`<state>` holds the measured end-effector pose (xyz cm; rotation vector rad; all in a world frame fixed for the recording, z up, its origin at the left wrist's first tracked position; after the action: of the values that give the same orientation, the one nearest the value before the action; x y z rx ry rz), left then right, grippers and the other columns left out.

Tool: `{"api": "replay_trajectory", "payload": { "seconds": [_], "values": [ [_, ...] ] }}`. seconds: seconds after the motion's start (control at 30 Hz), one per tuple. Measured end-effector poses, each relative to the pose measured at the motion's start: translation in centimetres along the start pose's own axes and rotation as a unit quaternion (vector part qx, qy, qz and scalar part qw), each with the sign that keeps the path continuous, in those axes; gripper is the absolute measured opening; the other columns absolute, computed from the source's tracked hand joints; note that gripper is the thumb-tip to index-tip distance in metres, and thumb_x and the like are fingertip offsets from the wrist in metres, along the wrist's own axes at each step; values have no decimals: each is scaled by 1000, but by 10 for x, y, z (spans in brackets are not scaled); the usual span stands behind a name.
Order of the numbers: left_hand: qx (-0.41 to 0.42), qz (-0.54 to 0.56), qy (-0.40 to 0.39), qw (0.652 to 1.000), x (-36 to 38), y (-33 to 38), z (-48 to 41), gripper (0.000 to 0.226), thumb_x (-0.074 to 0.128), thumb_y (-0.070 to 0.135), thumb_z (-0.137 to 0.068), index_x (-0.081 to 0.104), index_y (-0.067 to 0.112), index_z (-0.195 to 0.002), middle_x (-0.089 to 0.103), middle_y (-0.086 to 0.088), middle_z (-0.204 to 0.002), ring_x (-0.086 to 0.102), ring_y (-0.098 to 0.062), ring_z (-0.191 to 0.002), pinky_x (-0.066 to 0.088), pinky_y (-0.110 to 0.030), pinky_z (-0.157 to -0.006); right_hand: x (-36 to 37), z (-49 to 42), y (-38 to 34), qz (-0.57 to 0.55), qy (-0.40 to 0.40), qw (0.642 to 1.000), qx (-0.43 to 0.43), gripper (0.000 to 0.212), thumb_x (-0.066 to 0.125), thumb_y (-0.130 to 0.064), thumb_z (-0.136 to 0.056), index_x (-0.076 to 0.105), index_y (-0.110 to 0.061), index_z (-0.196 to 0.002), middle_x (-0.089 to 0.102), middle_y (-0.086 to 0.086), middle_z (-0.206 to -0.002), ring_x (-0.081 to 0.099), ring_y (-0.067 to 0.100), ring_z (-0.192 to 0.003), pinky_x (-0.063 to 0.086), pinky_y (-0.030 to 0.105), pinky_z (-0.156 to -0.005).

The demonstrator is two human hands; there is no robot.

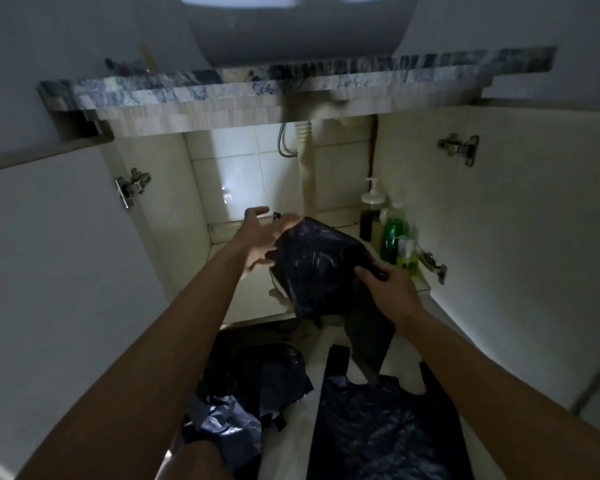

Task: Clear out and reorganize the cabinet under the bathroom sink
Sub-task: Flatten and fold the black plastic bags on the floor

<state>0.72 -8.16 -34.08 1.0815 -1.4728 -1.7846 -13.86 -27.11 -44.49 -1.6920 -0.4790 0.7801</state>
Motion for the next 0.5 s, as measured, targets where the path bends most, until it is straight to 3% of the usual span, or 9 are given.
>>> {"api": "replay_trajectory", "payload": {
  "seconds": [0.1,0.2,0.3,0.37,0.43,0.5],
  "values": [
    [-50,-104,-121,986,12,-20,12,108,86,67,-49,25,43,-134,53,-3,-127,64,-28,-105,58,-49,-83,-13,-9,-10,-55,-32,997,53,15,69,-40,-91,75,-26,-93,75,3,-95,71,23,-89,58,44,-88],
    [-96,-181,-172,964,26,-50,15,108,94,54,-48,27,40,-132,52,-4,-130,63,-28,-108,61,-40,-74,-21,-12,-15,-65,-42,993,87,27,66,-40,-93,75,-17,-105,75,6,-98,72,25,-90,58,44,-89],
    [-92,-150,-94,980,42,-70,4,78,87,29,-71,38,21,-131,57,-11,-124,66,-25,-99,61,-33,-68,-29,-12,-21,-73,-51,992,86,24,66,-40,-93,76,-19,-99,76,7,-97,72,27,-92,57,45,-92],
    [-90,-81,-42,992,48,-71,0,58,77,13,-82,44,14,-130,60,-15,-118,65,-22,-88,56,-29,-55,-37,-11,-25,-82,-45,993,78,22,66,-39,-94,76,-20,-99,76,5,-94,71,25,-89,58,41,-91],
    [-68,-64,8,996,48,-65,-7,49,75,15,-84,50,14,-126,61,-15,-114,63,-21,-84,51,-30,-55,-50,-12,-25,-67,-30,995,72,18,65,-40,-94,72,-23,-94,73,5,-92,69,22,-86,56,35,-89],
    [-42,-24,50,998,43,-56,-14,46,76,19,-83,54,14,-123,62,-16,-114,64,-24,-89,54,-34,-62,-64,-13,-19,-35,-11,997,73,22,63,-40,-95,71,-20,-96,72,10,-103,67,25,-93,55,37,-92]
  ]
}}
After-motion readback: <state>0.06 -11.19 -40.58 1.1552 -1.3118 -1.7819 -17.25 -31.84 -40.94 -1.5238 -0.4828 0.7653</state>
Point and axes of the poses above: each hand's wrist, its own z-axis away from the middle knuckle, its own x-axis out of the palm, y = z × x, the point moved 3 cm from there along -z, towards the middle knuckle
